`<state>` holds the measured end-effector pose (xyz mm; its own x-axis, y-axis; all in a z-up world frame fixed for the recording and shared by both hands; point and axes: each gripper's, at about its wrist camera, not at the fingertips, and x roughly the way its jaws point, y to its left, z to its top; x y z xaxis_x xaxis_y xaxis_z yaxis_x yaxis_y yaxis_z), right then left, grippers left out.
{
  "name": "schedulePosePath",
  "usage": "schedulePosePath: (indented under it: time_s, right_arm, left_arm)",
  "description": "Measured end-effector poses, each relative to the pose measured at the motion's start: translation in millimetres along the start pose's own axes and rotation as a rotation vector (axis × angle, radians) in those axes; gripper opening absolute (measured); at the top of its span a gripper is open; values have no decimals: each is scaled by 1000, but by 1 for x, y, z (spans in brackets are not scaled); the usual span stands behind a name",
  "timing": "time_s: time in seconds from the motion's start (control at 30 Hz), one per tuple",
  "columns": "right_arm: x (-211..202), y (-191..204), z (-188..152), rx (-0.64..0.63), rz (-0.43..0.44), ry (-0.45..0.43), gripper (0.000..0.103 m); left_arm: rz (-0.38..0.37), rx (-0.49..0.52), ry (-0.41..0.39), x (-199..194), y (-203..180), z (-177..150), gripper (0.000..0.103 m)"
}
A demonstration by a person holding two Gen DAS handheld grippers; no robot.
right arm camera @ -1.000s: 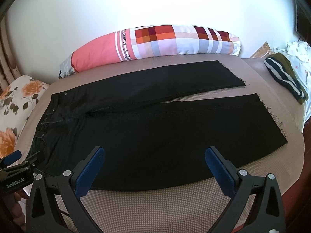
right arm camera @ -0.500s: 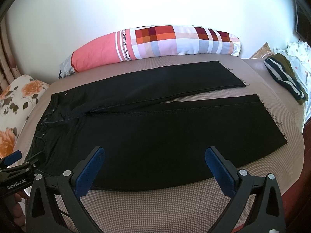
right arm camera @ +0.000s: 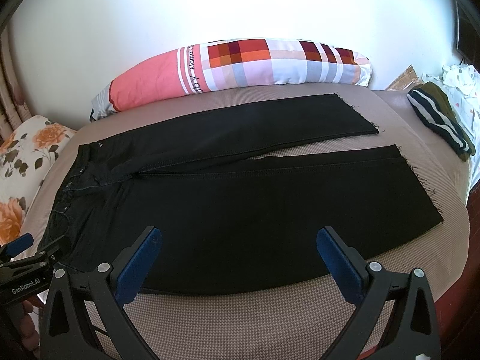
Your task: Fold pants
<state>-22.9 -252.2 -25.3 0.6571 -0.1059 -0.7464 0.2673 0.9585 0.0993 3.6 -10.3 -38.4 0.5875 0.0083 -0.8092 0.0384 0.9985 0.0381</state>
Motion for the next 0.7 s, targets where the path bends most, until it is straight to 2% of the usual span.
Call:
schedulePosePath:
  time_s: [0.33, 0.57, 0.7]
  right_arm:
    - [2, -3, 3, 11, 8, 5, 103]
    - [9, -3, 16, 31, 27, 14, 103]
    - [15, -3, 24, 49, 25, 28, 103]
  left_arm:
    - [-2, -4, 6, 3, 0, 1, 102]
    - [2, -5, 9, 13, 13, 22, 102]
    - [-26, -27, -1, 21, 30, 44, 102]
